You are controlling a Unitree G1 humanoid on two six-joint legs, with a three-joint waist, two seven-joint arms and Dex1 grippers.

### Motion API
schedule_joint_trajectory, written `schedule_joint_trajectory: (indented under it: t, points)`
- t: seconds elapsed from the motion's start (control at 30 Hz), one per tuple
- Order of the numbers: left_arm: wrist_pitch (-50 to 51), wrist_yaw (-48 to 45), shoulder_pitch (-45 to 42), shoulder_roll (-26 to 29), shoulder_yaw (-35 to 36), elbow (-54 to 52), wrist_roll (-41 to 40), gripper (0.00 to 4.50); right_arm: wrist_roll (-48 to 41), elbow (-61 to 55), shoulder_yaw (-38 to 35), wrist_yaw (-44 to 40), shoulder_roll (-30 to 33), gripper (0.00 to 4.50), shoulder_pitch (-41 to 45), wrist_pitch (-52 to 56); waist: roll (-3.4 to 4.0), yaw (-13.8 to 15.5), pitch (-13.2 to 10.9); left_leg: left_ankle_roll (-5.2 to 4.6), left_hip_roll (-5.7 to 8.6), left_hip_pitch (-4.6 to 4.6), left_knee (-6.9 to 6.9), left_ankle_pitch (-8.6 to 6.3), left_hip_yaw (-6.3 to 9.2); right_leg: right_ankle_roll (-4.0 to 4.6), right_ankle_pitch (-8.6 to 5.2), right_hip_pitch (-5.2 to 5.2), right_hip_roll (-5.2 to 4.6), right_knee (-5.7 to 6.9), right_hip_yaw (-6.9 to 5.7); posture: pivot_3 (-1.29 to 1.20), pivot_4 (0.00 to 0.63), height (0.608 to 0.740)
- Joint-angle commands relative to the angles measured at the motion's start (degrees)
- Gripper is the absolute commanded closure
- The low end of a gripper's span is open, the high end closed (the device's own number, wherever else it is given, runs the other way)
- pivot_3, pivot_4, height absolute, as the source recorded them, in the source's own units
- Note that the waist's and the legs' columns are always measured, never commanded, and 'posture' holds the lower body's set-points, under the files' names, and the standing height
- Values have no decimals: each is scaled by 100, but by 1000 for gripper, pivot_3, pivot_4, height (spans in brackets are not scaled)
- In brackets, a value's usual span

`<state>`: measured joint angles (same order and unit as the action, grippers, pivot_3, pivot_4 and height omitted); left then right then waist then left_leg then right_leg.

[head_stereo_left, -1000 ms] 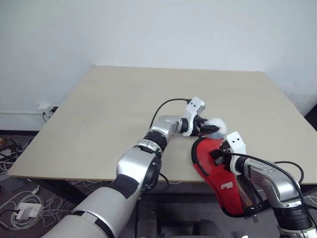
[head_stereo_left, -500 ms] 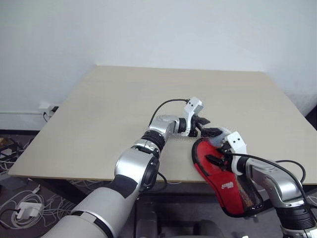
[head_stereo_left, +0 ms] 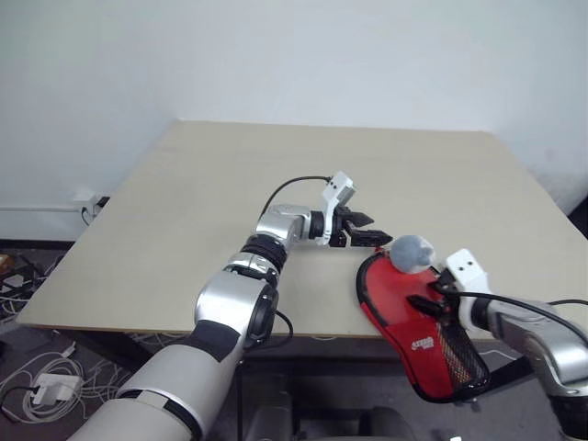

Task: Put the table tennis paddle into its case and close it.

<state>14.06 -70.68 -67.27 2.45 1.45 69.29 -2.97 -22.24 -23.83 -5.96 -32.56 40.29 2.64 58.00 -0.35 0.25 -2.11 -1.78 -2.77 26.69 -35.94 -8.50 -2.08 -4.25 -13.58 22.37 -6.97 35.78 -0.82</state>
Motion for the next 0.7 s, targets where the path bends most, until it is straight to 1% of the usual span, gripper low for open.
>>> schedule_joint_trajectory:
  t: [0.03,0.13,0.2,0.27,0.33,0.43,0.53,0.7]
  points:
    - [176,-681,286,137,-335,-736,-5,28,-421,-450,-848,-252,240,1255,104,21,8,-11,0,0,0,-1,1,0,0,0,0,-1,0,0,0,0,0,715]
    - [779,-1291,898,361,-880,-1866,-1,28,-590,-204,-1252,-71,140,1255,448,159,9,-29,-1,0,-3,-6,4,0,0,0,0,-3,5,1,3,0,0,715]
    - [1069,-1547,1534,566,-1304,-3000,-38,28,-646,19,-1389,173,-50,1255,773,237,10,-52,-1,0,-3,-5,3,0,-1,6,4,-2,5,3,4,0,0,715]
    - [1365,-1464,2060,667,-1604,-3941,-74,28,-674,225,-1461,399,-247,1255,1074,301,13,-44,-3,0,-4,-4,3,0,-2,21,12,-2,5,3,6,0,0,715]
    - [1610,-1147,2378,592,-1729,-4501,-131,28,-593,432,-1379,567,-367,1255,1269,279,14,-6,-5,-2,-4,-3,-1,0,-2,22,13,-2,4,2,6,0,0,715]
    - [1924,-599,2540,348,-1783,-4782,-181,28,-480,635,-1174,706,-452,1255,1422,216,15,43,-6,-9,1,3,-14,-2,-1,21,13,-6,0,3,4,0,0,715]
    - [2015,135,2549,-98,-1834,-4700,-101,28,-405,828,-958,837,-605,1255,1602,154,16,33,-5,-16,2,3,-20,-5,-2,13,8,-9,-2,2,5,0,0,715]
    - [1948,993,2482,-567,-2043,-4376,85,28,-355,1013,-632,948,-805,1255,1813,103,27,-6,-3,-17,1,1,-13,-4,0,12,8,-3,3,6,7,0,0,715]
